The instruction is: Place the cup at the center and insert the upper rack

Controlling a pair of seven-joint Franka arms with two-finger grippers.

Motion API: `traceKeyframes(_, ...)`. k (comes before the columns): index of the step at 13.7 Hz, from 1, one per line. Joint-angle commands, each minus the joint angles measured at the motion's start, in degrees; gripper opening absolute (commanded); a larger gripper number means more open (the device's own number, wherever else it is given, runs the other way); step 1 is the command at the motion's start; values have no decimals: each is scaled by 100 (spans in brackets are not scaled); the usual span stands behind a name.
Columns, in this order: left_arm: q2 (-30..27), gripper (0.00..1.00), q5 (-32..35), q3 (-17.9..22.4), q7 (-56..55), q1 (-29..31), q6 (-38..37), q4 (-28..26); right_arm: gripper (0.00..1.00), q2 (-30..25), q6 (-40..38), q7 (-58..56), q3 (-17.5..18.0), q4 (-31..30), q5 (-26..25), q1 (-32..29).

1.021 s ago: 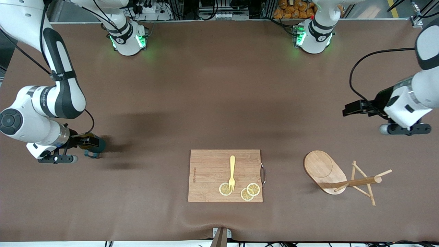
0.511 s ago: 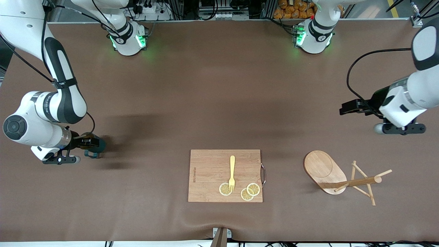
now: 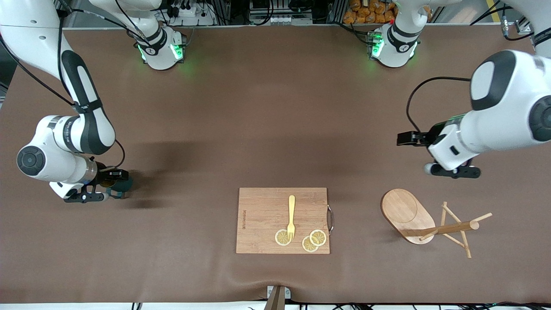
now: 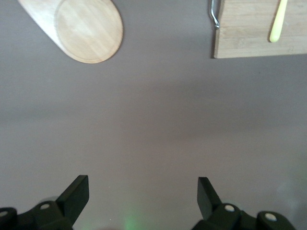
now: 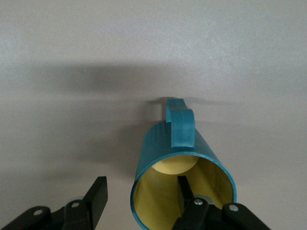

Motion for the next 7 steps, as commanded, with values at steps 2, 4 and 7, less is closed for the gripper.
traceKeyframes(2,172,100,-161,-9,-56,-383,326,67,50,-19,354,3,52,-312,-28,-45)
traceKeyframes(4,260,100,-170,-9,-135,-463,572,76,36,-28,601,-5,52,-462,-27,-28)
traceKeyframes(7,375,100,-161,-18,-311,-568,854,93,8,-28,566,4,52,-436,-27,-28)
